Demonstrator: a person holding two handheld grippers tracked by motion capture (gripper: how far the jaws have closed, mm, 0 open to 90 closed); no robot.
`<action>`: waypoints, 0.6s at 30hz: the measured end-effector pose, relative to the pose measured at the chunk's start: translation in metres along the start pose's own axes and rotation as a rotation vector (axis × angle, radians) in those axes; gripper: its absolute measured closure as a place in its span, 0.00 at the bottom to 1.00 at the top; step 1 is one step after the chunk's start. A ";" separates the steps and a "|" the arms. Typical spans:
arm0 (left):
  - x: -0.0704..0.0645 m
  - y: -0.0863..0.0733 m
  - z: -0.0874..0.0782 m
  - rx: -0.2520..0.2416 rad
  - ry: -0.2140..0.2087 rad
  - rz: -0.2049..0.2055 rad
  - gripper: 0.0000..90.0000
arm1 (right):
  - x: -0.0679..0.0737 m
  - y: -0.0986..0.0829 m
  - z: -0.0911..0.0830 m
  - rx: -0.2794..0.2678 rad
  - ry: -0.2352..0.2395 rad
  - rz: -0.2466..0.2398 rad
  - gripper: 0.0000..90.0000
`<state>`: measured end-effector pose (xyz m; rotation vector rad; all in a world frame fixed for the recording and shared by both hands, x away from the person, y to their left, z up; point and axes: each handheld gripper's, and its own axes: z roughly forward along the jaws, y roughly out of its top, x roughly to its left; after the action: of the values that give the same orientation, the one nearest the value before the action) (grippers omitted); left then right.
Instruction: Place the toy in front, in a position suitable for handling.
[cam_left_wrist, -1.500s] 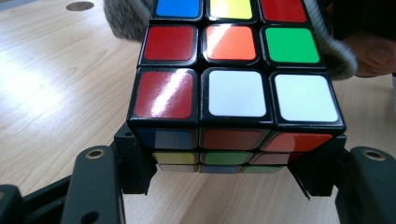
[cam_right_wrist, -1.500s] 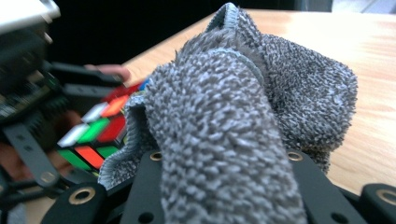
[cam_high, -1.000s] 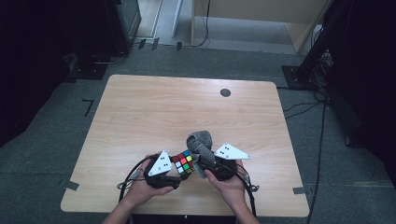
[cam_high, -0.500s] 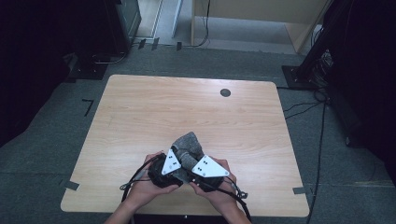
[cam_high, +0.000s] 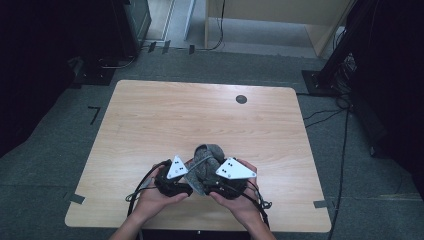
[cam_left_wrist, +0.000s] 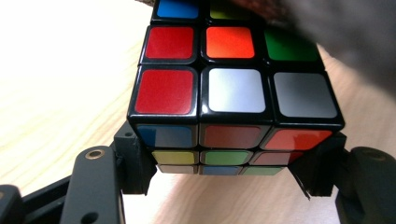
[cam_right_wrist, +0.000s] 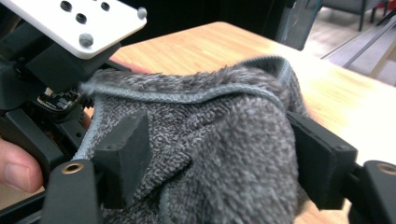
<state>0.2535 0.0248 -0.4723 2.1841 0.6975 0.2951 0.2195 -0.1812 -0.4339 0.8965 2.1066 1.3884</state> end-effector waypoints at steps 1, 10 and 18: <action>0.000 0.000 0.000 -0.008 -0.013 -0.006 0.38 | 0.000 0.000 0.000 0.000 0.000 0.000 0.45; -0.016 0.003 0.002 0.002 0.026 0.097 0.38 | 0.017 0.000 0.001 -0.005 0.073 -0.071 0.85; -0.013 0.002 -0.004 -0.041 0.056 0.094 0.38 | -0.007 -0.004 -0.003 0.036 -0.076 -0.031 0.86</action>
<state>0.2422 0.0189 -0.4684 2.1798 0.6152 0.4172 0.2211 -0.1890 -0.4359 0.9120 2.0854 1.2849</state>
